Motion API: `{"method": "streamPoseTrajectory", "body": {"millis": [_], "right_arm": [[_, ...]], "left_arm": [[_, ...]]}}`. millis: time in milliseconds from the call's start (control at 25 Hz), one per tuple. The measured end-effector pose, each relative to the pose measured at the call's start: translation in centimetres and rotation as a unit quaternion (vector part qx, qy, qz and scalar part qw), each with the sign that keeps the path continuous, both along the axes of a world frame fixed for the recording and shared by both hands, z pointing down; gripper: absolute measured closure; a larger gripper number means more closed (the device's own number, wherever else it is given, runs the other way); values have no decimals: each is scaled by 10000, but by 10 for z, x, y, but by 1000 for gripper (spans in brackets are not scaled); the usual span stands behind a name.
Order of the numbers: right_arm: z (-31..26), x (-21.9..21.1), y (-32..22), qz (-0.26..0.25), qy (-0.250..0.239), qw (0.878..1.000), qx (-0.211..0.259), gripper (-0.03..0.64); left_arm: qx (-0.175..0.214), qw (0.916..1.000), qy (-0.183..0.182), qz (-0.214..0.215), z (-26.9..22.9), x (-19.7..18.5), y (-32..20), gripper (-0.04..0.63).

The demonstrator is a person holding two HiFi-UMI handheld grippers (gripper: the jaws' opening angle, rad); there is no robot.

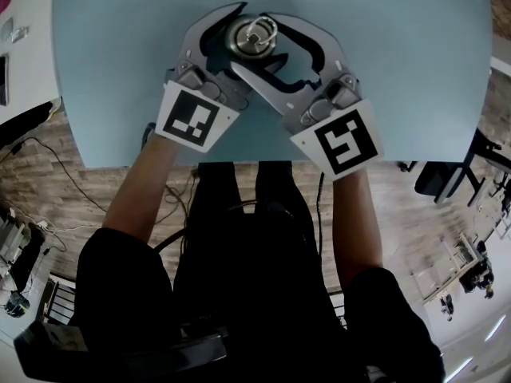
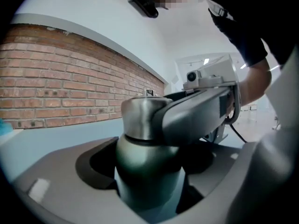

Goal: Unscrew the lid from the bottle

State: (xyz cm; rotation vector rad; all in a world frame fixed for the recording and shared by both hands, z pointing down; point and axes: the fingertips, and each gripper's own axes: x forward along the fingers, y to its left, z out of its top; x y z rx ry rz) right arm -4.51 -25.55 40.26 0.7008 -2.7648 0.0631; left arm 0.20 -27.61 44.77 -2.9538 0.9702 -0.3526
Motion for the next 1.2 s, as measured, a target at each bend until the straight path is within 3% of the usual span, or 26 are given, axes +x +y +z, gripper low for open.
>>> {"method": "streamPoseTrajectory", "body": {"millis": [560,1200], "right_arm": [[-2,1,2,-411,-123,9990,-111,362],[4,1,3,-1682,22,9857,-132,362]], "left_arm": [[-79,9987,-23,511,0,2,5,219],[-219,9900,-117,1387,7,6,8,219]]}}
